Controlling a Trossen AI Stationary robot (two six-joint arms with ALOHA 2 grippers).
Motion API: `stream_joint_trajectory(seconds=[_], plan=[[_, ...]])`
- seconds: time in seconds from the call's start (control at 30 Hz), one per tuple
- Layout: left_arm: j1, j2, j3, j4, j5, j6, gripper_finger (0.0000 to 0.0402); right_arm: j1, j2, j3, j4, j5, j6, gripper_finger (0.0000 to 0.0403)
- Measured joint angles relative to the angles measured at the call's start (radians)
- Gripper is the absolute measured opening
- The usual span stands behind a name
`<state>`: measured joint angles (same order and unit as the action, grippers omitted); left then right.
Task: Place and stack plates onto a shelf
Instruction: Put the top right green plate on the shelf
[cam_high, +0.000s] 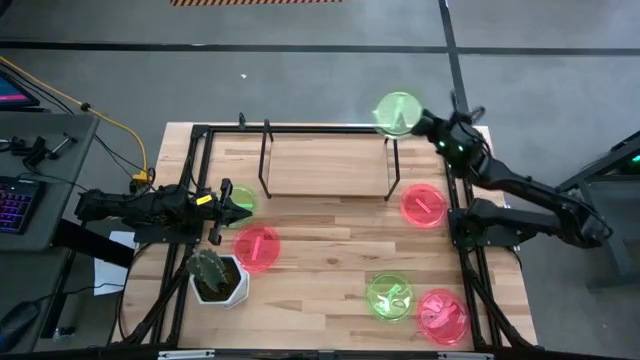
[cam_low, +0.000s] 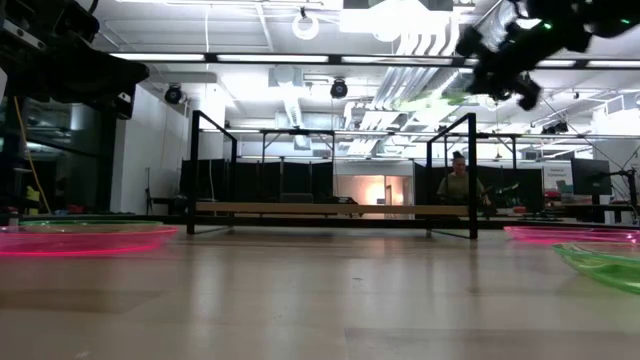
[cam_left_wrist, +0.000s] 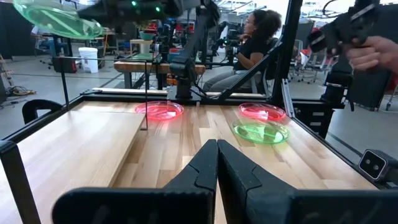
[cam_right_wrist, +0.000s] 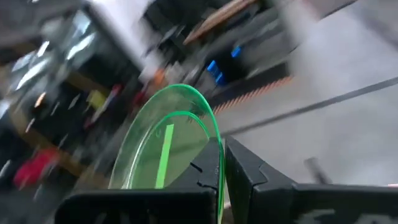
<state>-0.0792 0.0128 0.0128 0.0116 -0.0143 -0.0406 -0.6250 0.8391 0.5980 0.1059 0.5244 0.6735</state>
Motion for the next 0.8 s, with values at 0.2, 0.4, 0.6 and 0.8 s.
stream_joint_trajectory(seconds=[0.2, 0.4, 0.6, 0.8], plan=[[0.000, 0.000, 0.000, 0.000, 0.000, 0.000, 0.0001, 0.025, 0.223, 0.285, -0.206, -0.226, -0.133, 0.0000], [0.000, 0.000, 0.000, 0.000, 0.000, 0.000, 0.0001, 0.046, 0.442, 0.608, -0.606, -0.331, -0.299, 0.0000], [0.000, 0.000, 0.000, 0.000, 0.000, 0.000, 0.0001, 0.096, 0.629, 0.793, -0.817, -0.361, -0.398, 0.0000], [0.000, 0.000, 0.000, 0.000, 0.000, 0.000, 0.0001, 0.117, 0.752, 0.860, -0.871, -0.360, -0.443, 0.0000]])
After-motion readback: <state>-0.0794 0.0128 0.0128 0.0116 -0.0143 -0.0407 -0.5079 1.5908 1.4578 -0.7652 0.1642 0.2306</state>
